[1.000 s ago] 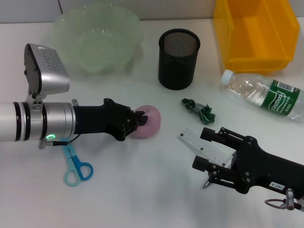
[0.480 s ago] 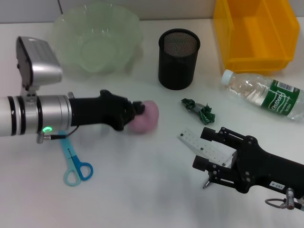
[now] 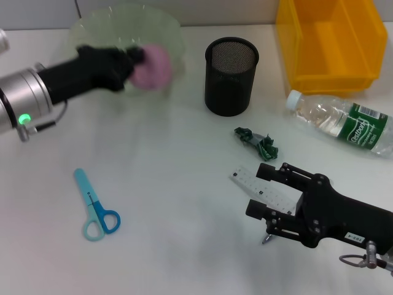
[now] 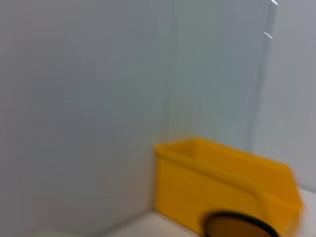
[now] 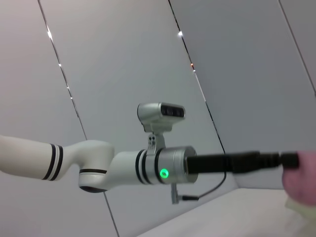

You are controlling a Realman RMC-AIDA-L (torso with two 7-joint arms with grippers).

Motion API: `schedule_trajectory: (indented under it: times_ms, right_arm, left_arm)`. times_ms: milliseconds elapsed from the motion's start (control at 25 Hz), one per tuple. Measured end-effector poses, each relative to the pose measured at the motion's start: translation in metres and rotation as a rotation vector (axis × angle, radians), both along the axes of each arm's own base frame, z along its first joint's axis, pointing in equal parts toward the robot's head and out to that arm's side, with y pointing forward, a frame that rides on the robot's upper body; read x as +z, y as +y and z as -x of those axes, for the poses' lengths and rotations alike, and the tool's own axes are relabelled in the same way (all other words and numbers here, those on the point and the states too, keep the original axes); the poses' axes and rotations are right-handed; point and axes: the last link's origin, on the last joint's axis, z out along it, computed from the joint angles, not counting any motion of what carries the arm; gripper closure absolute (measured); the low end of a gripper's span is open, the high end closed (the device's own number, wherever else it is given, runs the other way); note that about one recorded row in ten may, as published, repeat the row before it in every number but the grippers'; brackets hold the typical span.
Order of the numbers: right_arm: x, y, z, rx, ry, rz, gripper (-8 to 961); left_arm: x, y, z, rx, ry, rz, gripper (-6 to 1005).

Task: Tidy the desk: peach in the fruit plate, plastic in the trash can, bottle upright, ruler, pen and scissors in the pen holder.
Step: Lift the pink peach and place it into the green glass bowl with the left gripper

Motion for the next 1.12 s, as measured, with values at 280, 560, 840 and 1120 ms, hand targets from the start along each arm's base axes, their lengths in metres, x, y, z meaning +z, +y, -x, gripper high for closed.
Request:
schedule_trajectory:
  times_ms: [280,560,840,1120]
  right_arm:
    - [-0.002,0.001,0.002,0.0,0.003,0.005,193]
    - [-0.001,0.001,0.002,-0.013,0.014,-0.003,193]
    - [0.0,0.002,0.002,-0.016,0.017,-0.01,193]
    - [-0.001,0.006,0.004,-0.006,0.015,-0.01,194]
  left_arm:
    - [0.009,0.023,0.005,0.102,-0.042,-0.177,935]
    - [-0.002,0.04,0.005,0.168,0.01,-0.194,922]
    - [-0.006,0.044,0.005,0.181,0.047,-0.199,909]
    - [-0.006,0.046,0.006,0.199,0.06,-0.209,850]
